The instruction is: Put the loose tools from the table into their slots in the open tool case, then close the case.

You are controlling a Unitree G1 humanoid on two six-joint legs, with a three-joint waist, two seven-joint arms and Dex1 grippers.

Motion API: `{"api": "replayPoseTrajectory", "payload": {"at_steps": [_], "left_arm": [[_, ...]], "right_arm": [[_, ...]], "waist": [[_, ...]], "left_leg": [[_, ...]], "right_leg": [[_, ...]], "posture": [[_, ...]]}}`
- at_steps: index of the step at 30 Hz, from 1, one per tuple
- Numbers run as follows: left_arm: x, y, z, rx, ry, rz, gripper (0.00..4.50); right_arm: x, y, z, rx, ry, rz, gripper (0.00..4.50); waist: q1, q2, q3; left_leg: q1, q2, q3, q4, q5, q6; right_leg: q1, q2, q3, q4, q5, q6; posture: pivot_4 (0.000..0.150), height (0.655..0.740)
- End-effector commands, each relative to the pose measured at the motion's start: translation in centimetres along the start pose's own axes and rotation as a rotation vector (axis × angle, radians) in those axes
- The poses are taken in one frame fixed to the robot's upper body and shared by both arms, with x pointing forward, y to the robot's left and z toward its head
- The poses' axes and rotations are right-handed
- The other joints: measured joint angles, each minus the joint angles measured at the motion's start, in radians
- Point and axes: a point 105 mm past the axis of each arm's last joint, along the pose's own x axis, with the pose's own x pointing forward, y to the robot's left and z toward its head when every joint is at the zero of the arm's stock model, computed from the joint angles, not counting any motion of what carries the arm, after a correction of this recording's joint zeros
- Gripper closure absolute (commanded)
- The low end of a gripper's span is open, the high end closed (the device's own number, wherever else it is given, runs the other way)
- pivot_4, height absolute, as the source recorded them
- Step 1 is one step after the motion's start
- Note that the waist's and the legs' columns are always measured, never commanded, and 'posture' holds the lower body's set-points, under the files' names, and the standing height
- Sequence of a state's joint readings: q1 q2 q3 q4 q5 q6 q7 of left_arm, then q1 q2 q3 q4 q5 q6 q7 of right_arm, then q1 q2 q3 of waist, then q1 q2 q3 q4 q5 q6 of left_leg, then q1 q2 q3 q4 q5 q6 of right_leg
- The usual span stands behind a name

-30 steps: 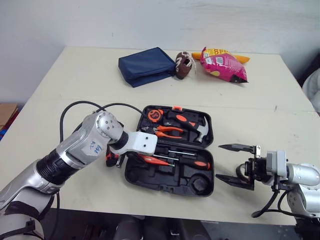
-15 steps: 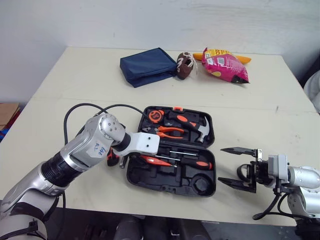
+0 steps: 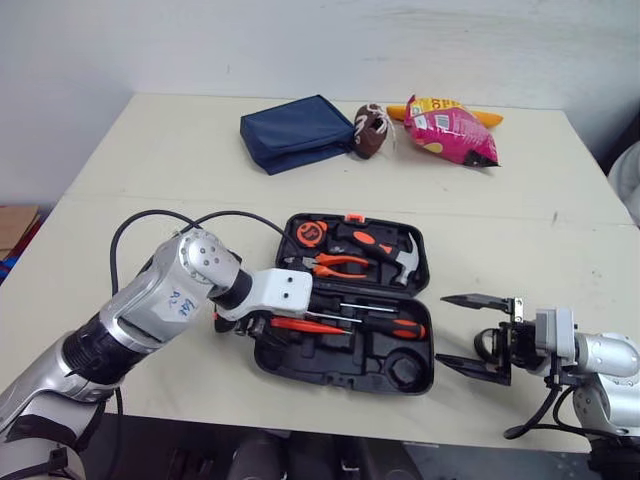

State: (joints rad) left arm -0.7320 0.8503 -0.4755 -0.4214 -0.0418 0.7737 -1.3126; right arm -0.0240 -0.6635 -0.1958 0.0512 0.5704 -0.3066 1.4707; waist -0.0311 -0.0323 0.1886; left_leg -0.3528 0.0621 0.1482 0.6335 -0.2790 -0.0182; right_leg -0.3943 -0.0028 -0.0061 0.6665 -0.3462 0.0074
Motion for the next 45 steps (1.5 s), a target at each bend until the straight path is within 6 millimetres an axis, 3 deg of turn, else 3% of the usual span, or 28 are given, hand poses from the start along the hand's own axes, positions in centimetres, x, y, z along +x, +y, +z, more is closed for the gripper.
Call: {"api": "replayPoseTrajectory", "payload": {"at_steps": [1, 5, 8, 11, 13, 20, 27, 38, 45], "left_arm": [[-2.1, 0.7, 1.5, 0.025, -0.171, 0.077, 1.65], [-3.1, 0.7, 0.9, 0.070, -0.255, 0.106, 1.65], [-3.6, 1.3, 1.0, 0.115, -0.400, 0.182, 2.51], [-2.7, 1.6, 0.2, 0.064, -0.487, 0.225, 3.88], [-2.0, 1.6, 0.2, 0.060, -0.528, 0.237, 4.41], [1.1, 0.8, -0.9, -0.049, -0.580, 0.235, 4.41], [3.5, 0.2, -2.3, -0.087, -0.489, 0.204, 4.41], [4.5, -0.5, -3.9, -0.179, -0.389, 0.148, 4.41], [5.3, -1.1, -4.5, -0.134, -0.305, 0.113, 4.41]], "right_arm": [[0.2, -0.1, 0.8, -0.025, -0.011, 0.006, 0.00], [0.1, -0.1, 0.9, -0.021, -0.009, 0.002, 0.00], [0.1, -0.2, 0.8, -0.021, -0.007, -0.003, 0.00], [0.1, -0.3, 0.7, -0.019, -0.009, -0.009, 0.00], [0.2, -0.4, 0.7, -0.019, -0.011, -0.013, 0.00], [1.4, -1.0, 1.9, -0.040, -0.018, -0.023, 0.00], [2.6, -1.4, 3.5, -0.046, -0.016, -0.034, 0.00], [3.1, -2.0, 4.0, -0.033, -0.005, -0.050, 0.00], [2.5, -1.8, 3.2, -0.021, 0.004, -0.057, 0.00]], "waist": [[-0.001, 0.000, 0.000], [-0.002, 0.000, 0.000], [0.000, 0.000, 0.000], [0.000, 0.000, 0.000], [0.000, 0.000, 0.000], [-0.003, 0.000, 0.000], [0.000, 0.000, 0.000], [-0.002, 0.000, -0.001], [-0.003, 0.000, -0.001]], "left_leg": [[0.000, 0.000, 0.000, 0.000, 0.000, 0.000], [0.000, 0.000, 0.000, 0.000, 0.000, 0.000], [0.000, 0.000, 0.000, 0.001, 0.000, 0.000], [0.000, 0.000, 0.000, 0.002, -0.001, 0.001], [0.000, 0.000, 0.000, 0.002, -0.001, 0.001], [0.000, 0.000, 0.000, 0.001, -0.001, 0.001], [0.000, 0.000, 0.000, 0.001, -0.001, 0.001], [0.000, 0.000, 0.000, 0.000, -0.001, 0.001], [0.000, 0.000, 0.000, 0.000, -0.001, 0.001]], "right_leg": [[0.000, 0.000, 0.000, 0.000, 0.000, 0.000], [0.000, 0.000, 0.000, 0.000, 0.000, 0.000], [0.000, 0.000, 0.000, 0.000, 0.000, 0.000], [0.000, 0.000, 0.000, 0.000, 0.000, 0.000], [0.000, 0.000, 0.000, 0.000, 0.000, 0.000], [0.000, 0.000, 0.000, 0.000, 0.000, 0.000], [0.000, 0.000, 0.000, 0.000, 0.000, 0.000], [0.000, 0.000, 0.000, 0.000, 0.000, 0.000], [0.000, 0.000, 0.000, -0.001, 0.000, 0.001]], "posture": [[0.150, 0.7400], [0.150, 0.7400], [0.150, 0.7400], [0.150, 0.7400], [0.150, 0.7400], [0.150, 0.7400], [0.150, 0.7400], [0.150, 0.7400], [0.150, 0.7400]]}}
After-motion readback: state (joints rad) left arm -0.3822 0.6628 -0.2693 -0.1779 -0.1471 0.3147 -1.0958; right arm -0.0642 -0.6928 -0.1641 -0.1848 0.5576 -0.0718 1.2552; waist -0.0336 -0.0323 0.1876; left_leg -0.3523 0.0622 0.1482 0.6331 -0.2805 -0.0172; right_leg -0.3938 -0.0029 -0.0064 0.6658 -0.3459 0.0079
